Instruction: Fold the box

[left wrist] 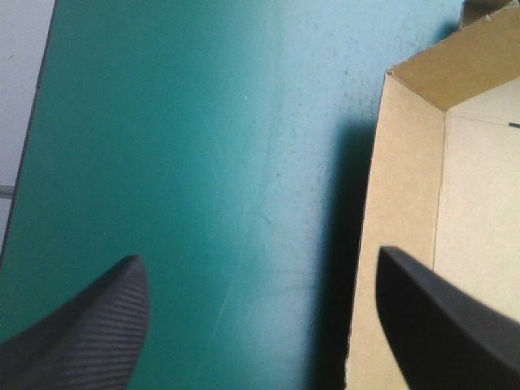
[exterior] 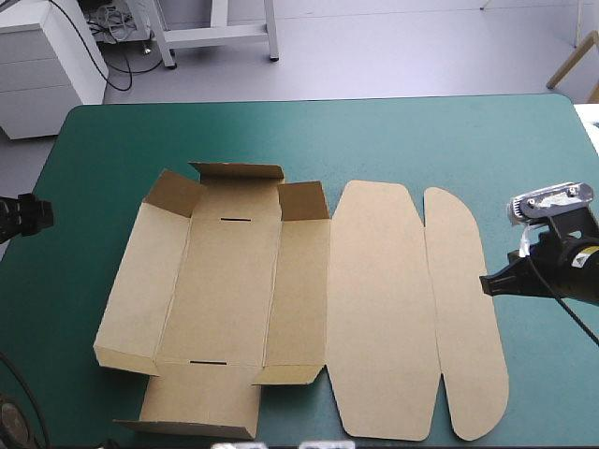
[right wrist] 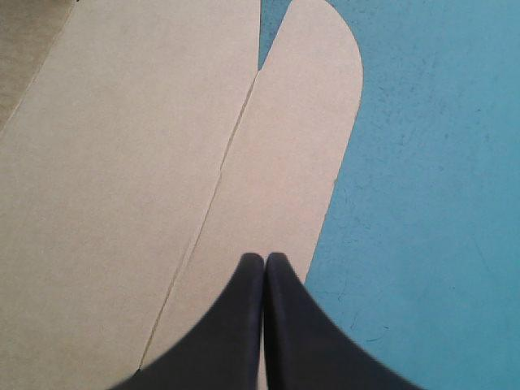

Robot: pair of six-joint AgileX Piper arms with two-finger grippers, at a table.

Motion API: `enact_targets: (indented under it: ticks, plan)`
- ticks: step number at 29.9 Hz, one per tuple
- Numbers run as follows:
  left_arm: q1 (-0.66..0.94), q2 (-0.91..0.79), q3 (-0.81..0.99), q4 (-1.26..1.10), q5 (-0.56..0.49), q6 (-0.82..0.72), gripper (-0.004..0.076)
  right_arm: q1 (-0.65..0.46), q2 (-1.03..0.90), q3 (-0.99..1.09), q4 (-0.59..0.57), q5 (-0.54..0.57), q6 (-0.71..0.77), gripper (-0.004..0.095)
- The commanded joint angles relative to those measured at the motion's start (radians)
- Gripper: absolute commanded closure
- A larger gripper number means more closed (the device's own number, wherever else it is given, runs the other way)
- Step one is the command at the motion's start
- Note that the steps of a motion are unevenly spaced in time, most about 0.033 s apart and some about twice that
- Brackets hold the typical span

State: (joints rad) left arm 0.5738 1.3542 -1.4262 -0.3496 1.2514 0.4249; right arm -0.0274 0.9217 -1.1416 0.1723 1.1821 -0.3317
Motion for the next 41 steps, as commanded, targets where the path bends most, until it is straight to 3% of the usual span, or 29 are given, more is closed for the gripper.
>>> enact_targets:
  ticks: [1, 7, 25, 41]
  plan:
    - [0.004, 0.0, -0.029, -0.038, 0.044, 0.002, 0.0101, -0.004, -0.008, -0.025, 0.006, -0.051, -0.007, 0.0927]
    - [0.004, 0.038, 0.058, -0.059, 0.044, 0.008, 0.01, -0.004, -0.008, -0.025, 0.002, -0.054, -0.007, 0.0927]
    - [-0.004, 0.086, 0.464, -0.251, 0.039, 0.236, 0.0101, -0.004, -0.008, -0.025, 0.002, -0.072, -0.007, 0.0927]
    - [-0.188, 0.086, 0.508, -0.244, 0.021, 0.251, 0.0102, -0.004, -0.008, -0.025, 0.014, -0.072, -0.007, 0.0927]
